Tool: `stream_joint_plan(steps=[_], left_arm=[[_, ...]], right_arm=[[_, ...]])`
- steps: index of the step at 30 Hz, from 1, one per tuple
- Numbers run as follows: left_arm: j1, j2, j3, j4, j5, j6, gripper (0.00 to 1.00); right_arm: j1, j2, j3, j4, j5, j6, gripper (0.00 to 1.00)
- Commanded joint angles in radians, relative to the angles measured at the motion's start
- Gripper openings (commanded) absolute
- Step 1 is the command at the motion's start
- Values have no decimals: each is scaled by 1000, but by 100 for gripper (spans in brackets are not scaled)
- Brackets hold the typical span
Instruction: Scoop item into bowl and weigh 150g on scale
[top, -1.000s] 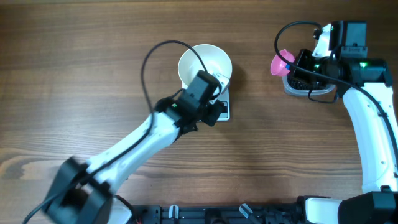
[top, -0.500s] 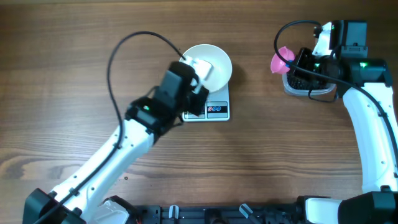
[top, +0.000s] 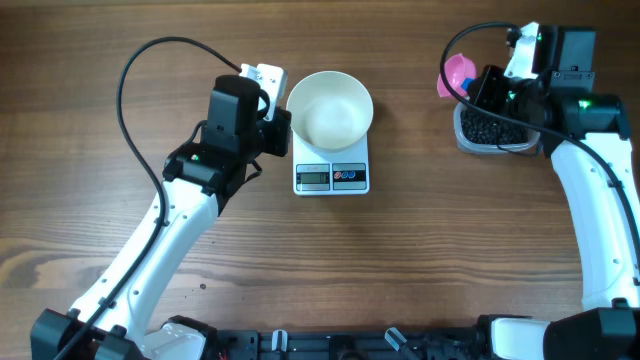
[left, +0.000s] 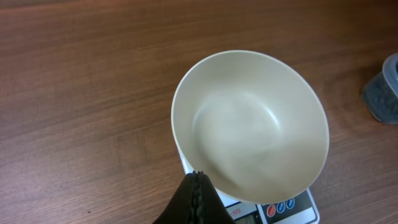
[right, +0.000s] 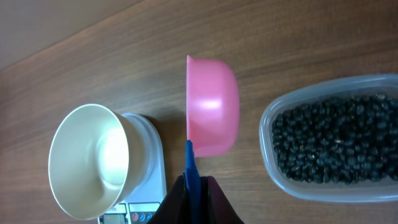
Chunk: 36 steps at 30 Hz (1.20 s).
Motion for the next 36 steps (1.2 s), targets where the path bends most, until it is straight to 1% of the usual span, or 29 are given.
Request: stream_joint_plan(steps=[1,7,12,16,20,25,27,30,33,36], left_arm=[[2,-7,0,-12,8,-6,4],[-3,-7,0,-58,13,-6,4],[-3,-4,0,-60,13,-6,4],[-3,-4,0,-61,13,-6,4],[-3,-4,0,-63,34,-6,4],[-3,-4,0,-75,128,-6,4],[-3,-5,0,-112,151,-6,4],[-3,-5,0,-207,151,-5,4],[-5,-6,0,-302,186,109,4],[-5,-6,0,-331,204,172,4]], right_arm=[[3,-11,16,20,-45,-91,4],[3,-11,16,74,-52,-91,4],[3,-10,16,146,-22,-87,4],[3,-10,16,196,43,-26,4],[3,-10,16,249,108,-30,5],[3,-10,16,286,146,-92,4],[3,-10,16,290,147,-126,4],[3,-10,16,290,147,-182,4],[3,-10,16,290,146,-216,4],[3,-10,16,292,146,-222,4]])
